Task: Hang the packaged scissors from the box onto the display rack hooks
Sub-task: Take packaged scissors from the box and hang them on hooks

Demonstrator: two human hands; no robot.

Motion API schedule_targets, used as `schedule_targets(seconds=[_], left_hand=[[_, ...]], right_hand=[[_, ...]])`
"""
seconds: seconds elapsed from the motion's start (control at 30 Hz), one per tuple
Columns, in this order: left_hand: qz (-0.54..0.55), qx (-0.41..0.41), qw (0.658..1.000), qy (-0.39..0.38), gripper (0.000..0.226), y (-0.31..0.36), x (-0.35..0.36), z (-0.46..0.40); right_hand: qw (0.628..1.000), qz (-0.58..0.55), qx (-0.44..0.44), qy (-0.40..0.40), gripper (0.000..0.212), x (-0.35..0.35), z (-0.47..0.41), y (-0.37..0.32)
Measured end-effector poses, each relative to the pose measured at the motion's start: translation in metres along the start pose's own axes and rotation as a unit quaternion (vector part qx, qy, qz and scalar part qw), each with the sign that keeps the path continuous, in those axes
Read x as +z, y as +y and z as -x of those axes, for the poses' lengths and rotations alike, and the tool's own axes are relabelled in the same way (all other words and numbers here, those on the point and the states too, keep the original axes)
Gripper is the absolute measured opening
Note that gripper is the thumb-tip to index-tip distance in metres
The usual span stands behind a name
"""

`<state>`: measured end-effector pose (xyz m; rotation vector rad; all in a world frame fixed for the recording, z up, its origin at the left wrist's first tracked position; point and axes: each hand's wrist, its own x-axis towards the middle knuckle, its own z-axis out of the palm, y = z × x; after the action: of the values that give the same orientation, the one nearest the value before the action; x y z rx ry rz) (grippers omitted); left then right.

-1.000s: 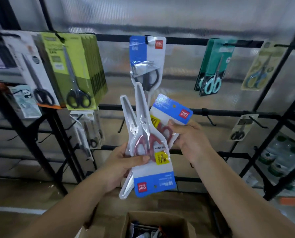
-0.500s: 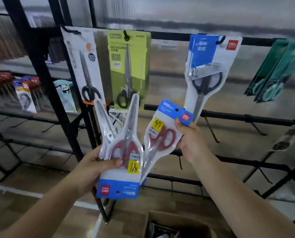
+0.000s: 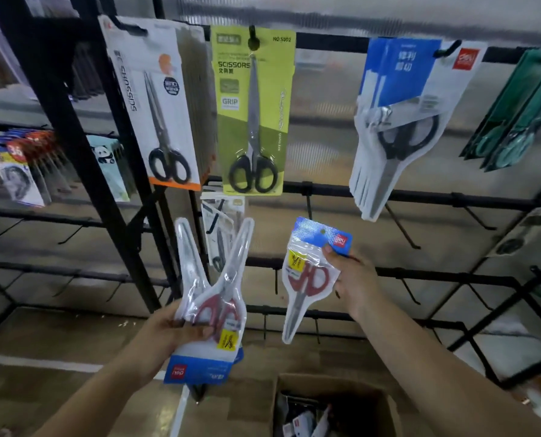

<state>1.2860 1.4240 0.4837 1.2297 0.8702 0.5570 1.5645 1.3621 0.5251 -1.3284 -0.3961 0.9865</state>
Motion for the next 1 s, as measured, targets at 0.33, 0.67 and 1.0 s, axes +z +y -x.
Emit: schedule_targets(seconds=[0.33, 0.67, 1.0], left_hand=[[-0.016, -0.029, 0.993, -0.110, 0.058, -0.006, 0.047, -0.042], [-0.065, 0.018, 0.976, -0.207, 0.047, 0.024, 0.118, -0.054], [-0.032, 0.077, 0.985, -0.149, 0.050, 0.039, 0.125, -0.044]], right_hand=[[0.991, 0.061, -0.025, 0.113, 0.021, -0.071, 0.020, -0.006], [0.979, 0.047, -0.138, 0.143, 0.017, -0.118, 0.067, -0.042], [0.976, 0.065, -0.155, 0.135, 0.013, -0.103, 0.072, -0.050]])
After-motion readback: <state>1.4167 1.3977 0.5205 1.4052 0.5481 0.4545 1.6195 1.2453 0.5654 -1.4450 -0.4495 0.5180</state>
